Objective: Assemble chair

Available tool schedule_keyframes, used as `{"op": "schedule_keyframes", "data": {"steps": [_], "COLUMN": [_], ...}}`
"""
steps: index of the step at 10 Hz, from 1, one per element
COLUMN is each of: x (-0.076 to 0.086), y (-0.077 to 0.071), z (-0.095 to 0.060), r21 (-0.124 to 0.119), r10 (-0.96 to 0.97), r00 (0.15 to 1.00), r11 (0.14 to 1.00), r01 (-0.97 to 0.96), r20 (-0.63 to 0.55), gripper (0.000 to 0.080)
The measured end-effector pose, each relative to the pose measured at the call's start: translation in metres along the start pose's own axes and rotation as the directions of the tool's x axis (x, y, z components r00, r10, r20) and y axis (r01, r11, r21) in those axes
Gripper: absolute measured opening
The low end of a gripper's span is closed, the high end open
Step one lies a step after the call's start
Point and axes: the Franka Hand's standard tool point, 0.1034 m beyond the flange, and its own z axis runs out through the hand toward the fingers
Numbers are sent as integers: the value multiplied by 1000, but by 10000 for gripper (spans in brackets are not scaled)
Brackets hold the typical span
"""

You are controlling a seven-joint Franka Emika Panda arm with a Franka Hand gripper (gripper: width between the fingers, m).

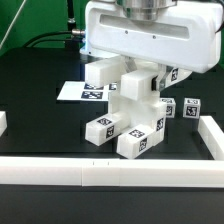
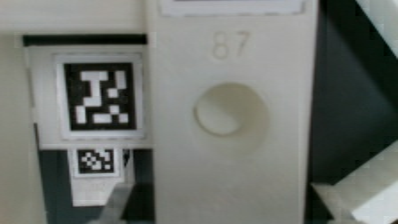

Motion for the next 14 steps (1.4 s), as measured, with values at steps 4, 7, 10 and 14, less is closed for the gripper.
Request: {"op": "schedule_keyframes", "data": {"steps": [4, 7, 10, 14], "x": [4, 6, 6, 9], "y": [2, 4, 4, 7], "z": [13, 23, 23, 24], "r21": [-10, -17, -17, -19], "r10": [-33, -34, -34, -35], "r00": [999, 999, 999, 999], "r11": [999, 999, 999, 999], "r01": [33, 34, 34, 35], "r20": [-7, -10, -10, -10], "gripper": [284, 284, 284, 361]}}
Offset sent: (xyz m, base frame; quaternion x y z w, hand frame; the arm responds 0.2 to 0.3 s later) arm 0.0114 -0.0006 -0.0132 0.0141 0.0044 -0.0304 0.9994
